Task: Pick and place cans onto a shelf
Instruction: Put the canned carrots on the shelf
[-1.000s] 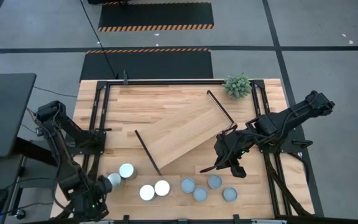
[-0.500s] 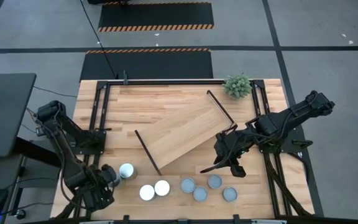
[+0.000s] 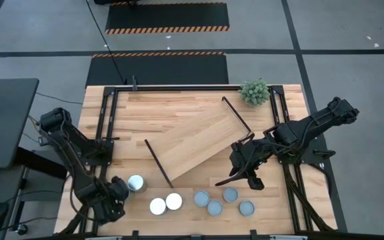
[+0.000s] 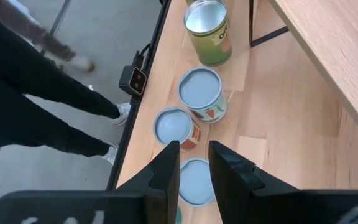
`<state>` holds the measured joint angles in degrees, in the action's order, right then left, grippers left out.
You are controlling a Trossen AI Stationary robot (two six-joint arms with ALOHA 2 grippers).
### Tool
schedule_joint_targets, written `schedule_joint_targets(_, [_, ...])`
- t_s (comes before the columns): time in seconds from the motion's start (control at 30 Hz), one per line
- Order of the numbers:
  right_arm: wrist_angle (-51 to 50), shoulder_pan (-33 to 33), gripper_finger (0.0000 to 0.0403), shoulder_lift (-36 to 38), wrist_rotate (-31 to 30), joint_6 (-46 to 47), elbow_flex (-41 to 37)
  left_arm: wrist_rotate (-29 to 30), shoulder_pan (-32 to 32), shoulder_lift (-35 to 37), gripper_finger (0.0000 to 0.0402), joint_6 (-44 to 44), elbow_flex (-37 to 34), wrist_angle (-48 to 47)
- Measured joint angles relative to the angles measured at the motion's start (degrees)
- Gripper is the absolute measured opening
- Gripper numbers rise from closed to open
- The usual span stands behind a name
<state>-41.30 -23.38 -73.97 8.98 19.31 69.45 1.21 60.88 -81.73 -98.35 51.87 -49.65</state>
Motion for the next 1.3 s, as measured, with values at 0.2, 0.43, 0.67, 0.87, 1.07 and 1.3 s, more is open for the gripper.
schedule_joint_targets(0.2, [0.0,0.0,0.0092,0.0,0.1,0.0,0.0,2.0,-3.0,0.0,0.0312,1.6,-1.4,0.5])
schedule_joint_targets(0.43, [0.0,0.0,0.0092,0.0,0.1,0.0,0.0,5.1,-5.4,0.0,0.0312,6.3,-1.4,0.4])
schedule_joint_targets(0.67, [0.0,0.0,0.009,0.0,0.1,1.6,0.0,8.0,-5.9,0.0,0.0312,4.1,-1.4,1.2])
schedule_joint_targets(0.87, [0.0,0.0,0.009,0.0,-0.4,1.6,0.0,8.1,-6.1,0.0,0.0314,1.5,-1.4,5.8])
schedule_joint_targets(1.07, [0.0,0.0,0.009,0.0,-0.8,1.6,0.0,8.0,-7.0,0.0,0.0314,1.9,-1.4,8.1])
schedule_joint_targets(1.3, [0.0,1.3,0.009,0.0,-0.5,1.6,0.0,7.8,-7.9,0.0,0.0314,2.6,-1.4,8.3])
